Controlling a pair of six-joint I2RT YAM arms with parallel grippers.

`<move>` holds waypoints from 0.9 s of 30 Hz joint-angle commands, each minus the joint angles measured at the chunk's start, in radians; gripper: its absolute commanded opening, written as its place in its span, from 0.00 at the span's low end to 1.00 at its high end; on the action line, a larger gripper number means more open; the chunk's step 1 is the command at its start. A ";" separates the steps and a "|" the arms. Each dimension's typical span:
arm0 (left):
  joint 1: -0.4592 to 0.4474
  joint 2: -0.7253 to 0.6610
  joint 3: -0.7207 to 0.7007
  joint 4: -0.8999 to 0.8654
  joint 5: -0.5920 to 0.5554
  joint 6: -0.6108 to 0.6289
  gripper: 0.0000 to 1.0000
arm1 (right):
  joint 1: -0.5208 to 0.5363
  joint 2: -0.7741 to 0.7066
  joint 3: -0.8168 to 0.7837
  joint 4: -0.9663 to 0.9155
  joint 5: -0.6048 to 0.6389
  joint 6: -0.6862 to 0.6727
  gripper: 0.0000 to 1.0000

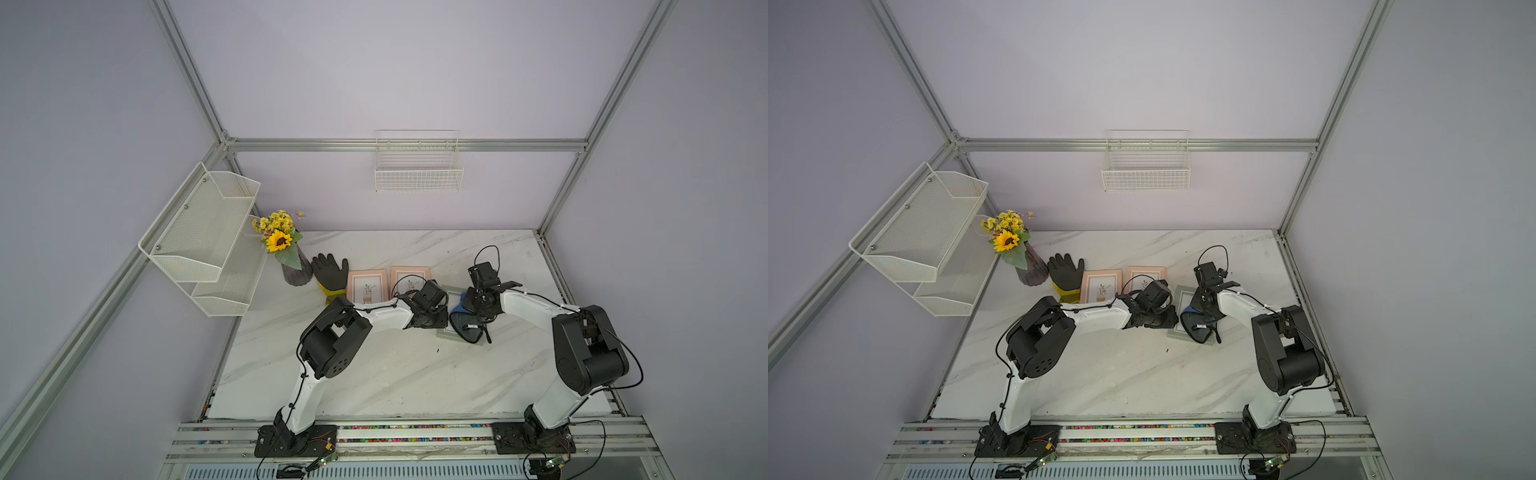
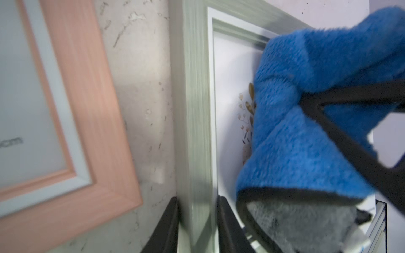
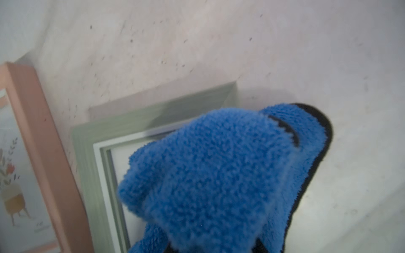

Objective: Wipe the picture frame with a cloth
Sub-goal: Wipe the dirt from the picture frame.

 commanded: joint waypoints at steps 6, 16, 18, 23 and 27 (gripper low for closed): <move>0.005 0.028 -0.027 -0.113 -0.035 -0.005 0.28 | 0.098 -0.122 -0.176 0.023 -0.149 0.070 0.03; 0.002 0.017 -0.032 -0.113 -0.033 -0.006 0.28 | -0.023 0.002 -0.013 0.095 -0.137 0.031 0.03; 0.002 0.015 -0.031 -0.113 -0.033 -0.006 0.28 | -0.025 0.023 0.025 0.086 -0.111 0.021 0.03; 0.002 0.002 -0.015 -0.138 -0.039 0.004 0.28 | -0.025 -0.031 0.010 0.063 -0.094 0.004 0.03; 0.002 -0.026 0.015 -0.173 -0.035 0.016 0.29 | -0.025 -0.158 -0.034 0.059 -0.071 -0.039 0.03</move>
